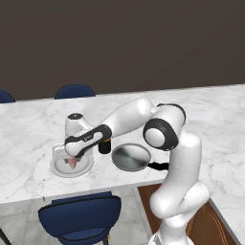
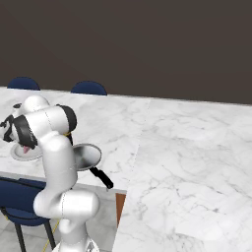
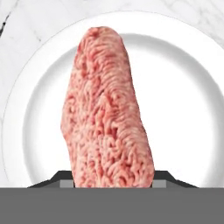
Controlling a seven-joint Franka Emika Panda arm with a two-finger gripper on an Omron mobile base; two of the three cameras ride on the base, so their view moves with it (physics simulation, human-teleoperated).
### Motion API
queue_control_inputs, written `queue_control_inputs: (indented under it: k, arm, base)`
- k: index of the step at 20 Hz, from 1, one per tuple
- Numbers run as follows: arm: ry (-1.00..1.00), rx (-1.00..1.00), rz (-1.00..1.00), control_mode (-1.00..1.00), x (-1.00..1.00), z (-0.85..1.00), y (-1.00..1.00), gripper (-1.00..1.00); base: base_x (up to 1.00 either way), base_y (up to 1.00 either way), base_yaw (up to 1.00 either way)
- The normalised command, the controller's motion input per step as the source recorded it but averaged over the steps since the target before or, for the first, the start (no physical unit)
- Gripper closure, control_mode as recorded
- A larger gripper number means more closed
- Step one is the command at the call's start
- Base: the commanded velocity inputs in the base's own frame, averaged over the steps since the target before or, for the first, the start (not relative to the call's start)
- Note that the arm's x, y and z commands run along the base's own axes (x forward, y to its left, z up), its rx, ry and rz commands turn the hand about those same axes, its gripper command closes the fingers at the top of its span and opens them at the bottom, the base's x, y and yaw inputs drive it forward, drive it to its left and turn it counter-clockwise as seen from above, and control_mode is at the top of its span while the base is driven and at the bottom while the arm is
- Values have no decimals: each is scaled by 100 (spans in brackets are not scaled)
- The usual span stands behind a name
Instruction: Pick up the pan with the steak in it and place it on the dining table. Then place the steak on the plate.
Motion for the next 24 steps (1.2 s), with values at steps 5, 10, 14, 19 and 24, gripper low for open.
queue_control_inputs:
  k: [5,10,14,19,24]
  arm:
    - [0,0,0,-100,0,0,2,-100]
    - [0,0,-1,-100,6,0,0,-100]
    - [0,0,-4,-100,15,1,0,-100]
    - [0,1,-6,-100,15,17,0,-100]
    - [1,3,-7,-100,2,36,0,-100]
  base:
    - [0,0,0]
    - [0,0,0]
    - [0,0,0]
    - [0,0,0]
    - [0,0,0]
